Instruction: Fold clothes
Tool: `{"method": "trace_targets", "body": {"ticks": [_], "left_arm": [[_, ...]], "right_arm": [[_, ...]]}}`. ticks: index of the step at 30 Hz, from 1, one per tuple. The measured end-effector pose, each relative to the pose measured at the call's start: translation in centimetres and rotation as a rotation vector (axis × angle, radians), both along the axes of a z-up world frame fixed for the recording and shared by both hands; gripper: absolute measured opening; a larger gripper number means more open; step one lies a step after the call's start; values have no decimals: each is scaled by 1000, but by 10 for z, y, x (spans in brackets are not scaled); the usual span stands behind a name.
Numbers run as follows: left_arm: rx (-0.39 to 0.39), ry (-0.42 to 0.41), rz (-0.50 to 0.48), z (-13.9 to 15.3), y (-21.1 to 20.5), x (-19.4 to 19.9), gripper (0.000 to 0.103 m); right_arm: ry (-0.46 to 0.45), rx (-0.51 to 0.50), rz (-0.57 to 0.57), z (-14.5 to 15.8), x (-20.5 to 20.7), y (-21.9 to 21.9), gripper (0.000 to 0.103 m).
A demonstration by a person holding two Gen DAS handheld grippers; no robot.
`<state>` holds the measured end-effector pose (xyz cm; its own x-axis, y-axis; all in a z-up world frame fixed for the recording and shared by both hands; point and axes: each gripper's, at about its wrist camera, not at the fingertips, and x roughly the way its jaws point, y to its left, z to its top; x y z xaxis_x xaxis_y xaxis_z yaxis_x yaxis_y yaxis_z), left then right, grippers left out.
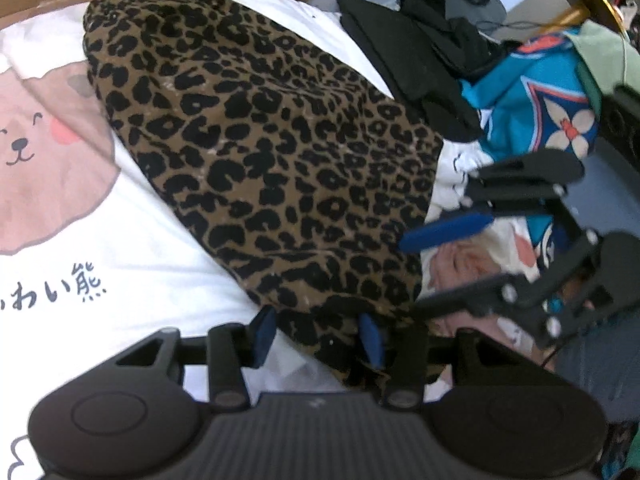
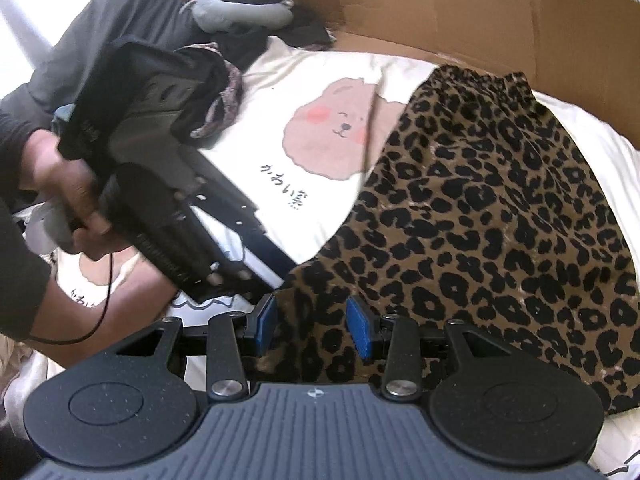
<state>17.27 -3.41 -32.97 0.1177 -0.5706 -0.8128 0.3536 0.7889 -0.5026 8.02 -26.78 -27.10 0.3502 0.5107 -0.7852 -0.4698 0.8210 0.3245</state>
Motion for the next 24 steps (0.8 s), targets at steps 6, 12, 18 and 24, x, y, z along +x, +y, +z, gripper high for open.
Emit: {"method": "trace_targets", "body": {"ticks": [6,12,18,24], "left_arm": [[-56,89,100,-6,4,12,48],[-86,138,153,-9,3,18,48],[-93,140,122,-6,6,12,48],[-44,103,-14,-3,-8,-8,55]], "right_arm": [[1,14,36,6,-4,-1,46],[1,-17,71,0,-8,5,48],[-31,-57,99,-5,-15,4,15],[-12,-37,68,-3,-14,-6,7]]}}
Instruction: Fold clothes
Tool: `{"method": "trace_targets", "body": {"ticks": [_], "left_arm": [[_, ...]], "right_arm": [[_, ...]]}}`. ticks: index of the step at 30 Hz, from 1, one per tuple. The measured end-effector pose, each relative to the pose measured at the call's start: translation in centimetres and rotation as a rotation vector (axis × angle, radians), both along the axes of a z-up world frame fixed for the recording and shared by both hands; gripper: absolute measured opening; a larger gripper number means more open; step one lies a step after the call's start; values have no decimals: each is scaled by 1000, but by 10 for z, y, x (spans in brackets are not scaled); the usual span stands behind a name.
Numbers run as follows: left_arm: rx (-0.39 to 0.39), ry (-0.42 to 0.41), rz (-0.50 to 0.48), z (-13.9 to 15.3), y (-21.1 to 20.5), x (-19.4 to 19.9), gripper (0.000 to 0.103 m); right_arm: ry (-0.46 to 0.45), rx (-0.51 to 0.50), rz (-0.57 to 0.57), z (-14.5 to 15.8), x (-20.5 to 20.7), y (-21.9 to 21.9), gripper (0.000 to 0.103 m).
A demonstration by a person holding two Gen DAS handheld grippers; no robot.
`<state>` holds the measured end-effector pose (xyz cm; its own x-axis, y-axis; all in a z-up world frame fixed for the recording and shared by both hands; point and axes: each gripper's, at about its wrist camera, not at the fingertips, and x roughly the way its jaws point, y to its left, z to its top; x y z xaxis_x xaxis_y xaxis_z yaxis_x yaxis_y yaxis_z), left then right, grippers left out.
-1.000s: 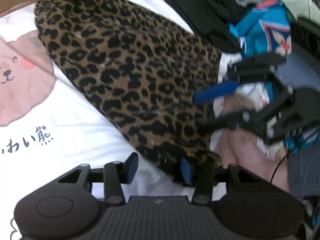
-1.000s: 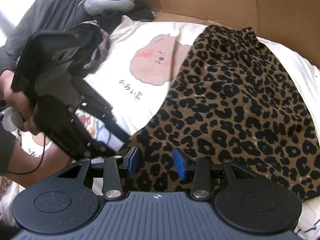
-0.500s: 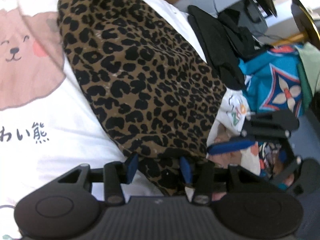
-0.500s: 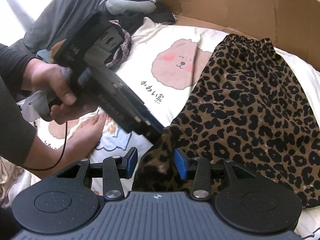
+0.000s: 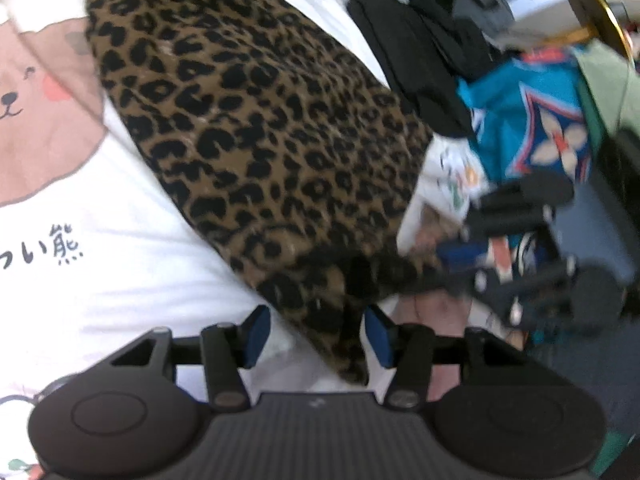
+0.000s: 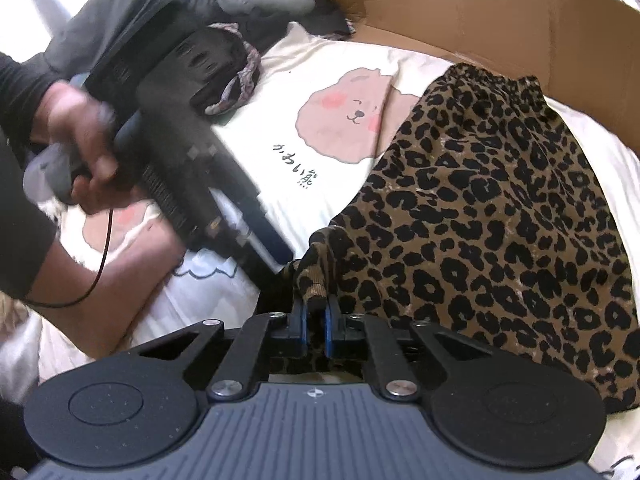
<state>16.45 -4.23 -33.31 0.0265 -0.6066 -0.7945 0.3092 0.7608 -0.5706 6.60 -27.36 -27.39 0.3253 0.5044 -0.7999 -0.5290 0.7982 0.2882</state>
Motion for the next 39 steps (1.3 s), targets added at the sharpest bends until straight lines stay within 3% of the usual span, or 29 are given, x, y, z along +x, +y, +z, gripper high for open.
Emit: {"method": "trace_targets", "body": {"ticks": [4,9,16,19,21,24,28,31,35,39], "left_arm": [[37,-33,-20,-2,-11,-2,55],[68,-51,23,-7,-11,3,52],[56,-46,30,-7,4,-7,10],[54,-31,48,-6,14,-11,5],[51,-17,67,-6,22,-14,5],[48,15,106,-10,34,-17,4],[52,81,143,-24,47,-19,3],[57,137,163,-34,56,-19,2],[45,138,159,-29,67,-17,2],[-19,96,172,-13,73,-13,17]], "right_arm": [[31,37,-29,0,3,-4,7],[45,63,-29,1,5,-5,7],[70,66,-18,-2,4,-9,7],[114,71,-5,-6,3,-7,10],[129,81,4,-7,2,-5,17],[127,110,6,-3,1,-5,41],[153,214,-38,1,4,-15,44],[153,217,-81,-3,8,-21,47],[166,125,-112,-21,14,-20,47],[178,84,-137,-36,15,-19,47]]}}
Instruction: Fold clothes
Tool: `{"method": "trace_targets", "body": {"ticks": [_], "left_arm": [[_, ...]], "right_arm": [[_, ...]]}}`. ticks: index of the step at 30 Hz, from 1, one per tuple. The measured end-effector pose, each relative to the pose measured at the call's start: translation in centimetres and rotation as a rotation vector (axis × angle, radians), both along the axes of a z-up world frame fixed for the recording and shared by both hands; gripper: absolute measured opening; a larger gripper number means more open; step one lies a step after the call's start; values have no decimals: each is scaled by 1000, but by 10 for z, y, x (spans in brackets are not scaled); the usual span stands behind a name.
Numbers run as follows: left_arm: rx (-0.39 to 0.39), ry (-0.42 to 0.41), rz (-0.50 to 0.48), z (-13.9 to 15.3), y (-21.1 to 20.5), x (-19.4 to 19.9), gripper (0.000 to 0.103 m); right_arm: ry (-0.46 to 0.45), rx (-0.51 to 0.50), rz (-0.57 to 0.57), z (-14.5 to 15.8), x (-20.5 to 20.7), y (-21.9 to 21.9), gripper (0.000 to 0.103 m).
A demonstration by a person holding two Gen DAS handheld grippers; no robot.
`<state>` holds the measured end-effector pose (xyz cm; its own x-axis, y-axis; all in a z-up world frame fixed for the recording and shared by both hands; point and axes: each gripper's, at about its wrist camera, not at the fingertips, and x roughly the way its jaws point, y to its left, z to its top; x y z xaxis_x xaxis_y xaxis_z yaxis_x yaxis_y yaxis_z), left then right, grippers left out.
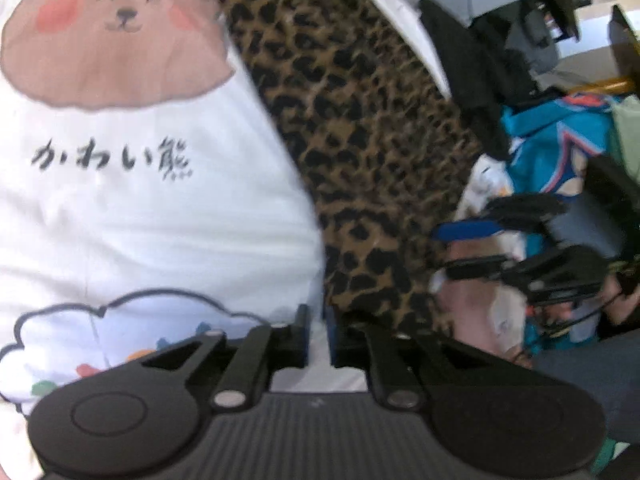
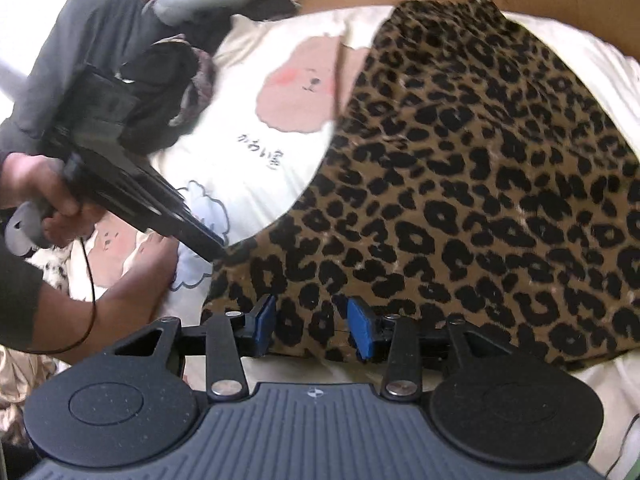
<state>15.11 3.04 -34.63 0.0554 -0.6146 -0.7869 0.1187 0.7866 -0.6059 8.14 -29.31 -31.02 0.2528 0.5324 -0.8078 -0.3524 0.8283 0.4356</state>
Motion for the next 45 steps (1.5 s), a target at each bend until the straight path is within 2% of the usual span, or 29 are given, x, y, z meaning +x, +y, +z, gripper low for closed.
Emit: {"method": "trace_targets", "body": {"ticks": [2,4,6,9,16,23,26,29,34,41,45], "left_arm": [[-17,-25,0,6,-2,3,25],[-15,-39,-7,8,-8,7,43],[-3,-49,-12,8,-14,11,50],[-33,-31,6,-2,-17,15,55],[-171,105,106,-42,-22,26,50],[-256,161,85,-52,-25,19,50],[-277,178,72,-54,-23,14,49],[-298,191,48,-54,-23,10,49],[-283,184,46,-59,-23,10,49],[-303,160,50,-67,-27,16,49],[-318,169,22,-70,-29,13,48]], "right_arm": [[3,-3,-4,-5,-2,2,47],[5,-5,-7,-10,-3,4,47],[3,1,0,-15,-2,8,47],[6,-3,2,-21,0,13,47],[-5,-18,32,-28,-2,22,47],[-22,2,114,-27,-8,35,47],[-39,-32,137,-28,-10,37,46],[-32,-24,112,-29,-8,31,46],[-36,-38,138,-31,-8,33,47],[-37,-46,204,-36,-9,49,48],[2,-6,162,-40,-5,41,48]]}}
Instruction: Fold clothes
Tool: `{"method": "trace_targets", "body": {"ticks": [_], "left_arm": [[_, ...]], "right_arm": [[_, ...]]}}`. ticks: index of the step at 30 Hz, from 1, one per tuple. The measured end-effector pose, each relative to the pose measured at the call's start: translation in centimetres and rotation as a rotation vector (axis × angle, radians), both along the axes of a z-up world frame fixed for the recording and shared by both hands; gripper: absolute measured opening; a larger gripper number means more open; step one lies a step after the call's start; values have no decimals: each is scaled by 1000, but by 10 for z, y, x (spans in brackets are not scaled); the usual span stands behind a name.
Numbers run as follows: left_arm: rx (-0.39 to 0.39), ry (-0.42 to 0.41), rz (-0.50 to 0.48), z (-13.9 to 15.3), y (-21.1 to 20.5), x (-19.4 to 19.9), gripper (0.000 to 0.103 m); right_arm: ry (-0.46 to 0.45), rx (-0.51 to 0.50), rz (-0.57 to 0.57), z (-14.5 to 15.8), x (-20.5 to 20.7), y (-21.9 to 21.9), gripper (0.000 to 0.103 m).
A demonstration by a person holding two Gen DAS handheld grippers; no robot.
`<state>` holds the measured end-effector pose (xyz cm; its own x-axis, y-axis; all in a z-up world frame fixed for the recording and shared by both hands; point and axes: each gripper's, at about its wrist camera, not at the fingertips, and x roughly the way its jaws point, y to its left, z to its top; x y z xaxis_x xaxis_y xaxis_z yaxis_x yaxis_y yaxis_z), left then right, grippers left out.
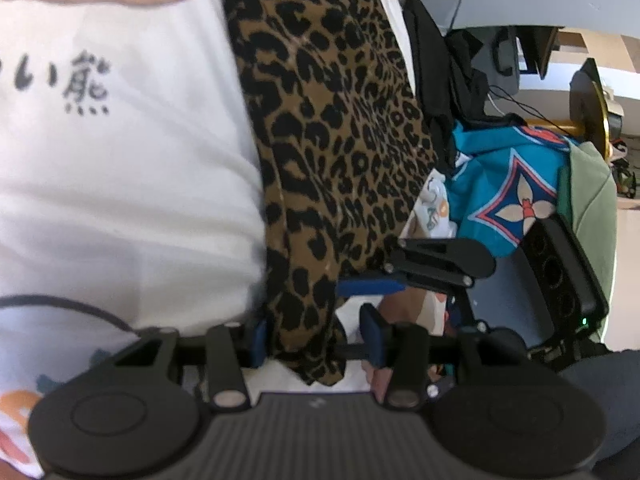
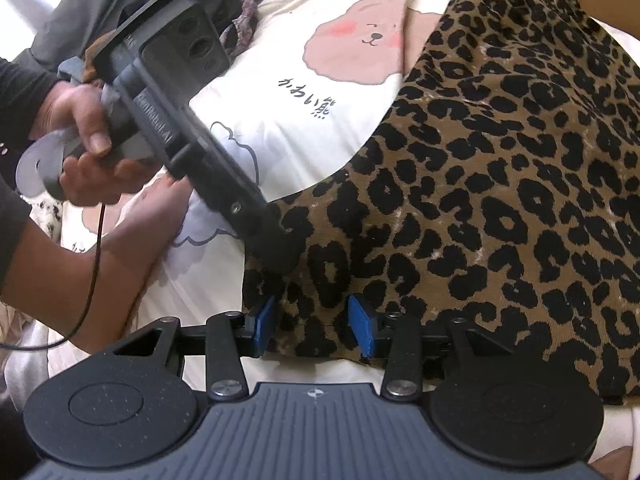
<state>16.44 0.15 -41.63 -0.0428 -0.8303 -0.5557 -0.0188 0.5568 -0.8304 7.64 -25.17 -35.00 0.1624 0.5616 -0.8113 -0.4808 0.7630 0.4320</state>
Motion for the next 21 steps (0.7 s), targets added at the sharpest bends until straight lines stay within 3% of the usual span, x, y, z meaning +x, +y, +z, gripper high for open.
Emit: {"method": "trace_targets", "body": {"ticks": [3,12,16,21], "left_arm": [[-12,4,1,0,2,-3,48],[-4,4,-30,-4,1,-10,40],[10,15,-16,-11,0,-14,20],[12,31,7,-11,7,-16,10]], "right_arm": [[86,76,-87,-4,6,-16,45],[71,82,-192,13,17,-64,44],[53,66,-299,18,27,-93,45],[41,65,-453,19,32,-136,45]]}}
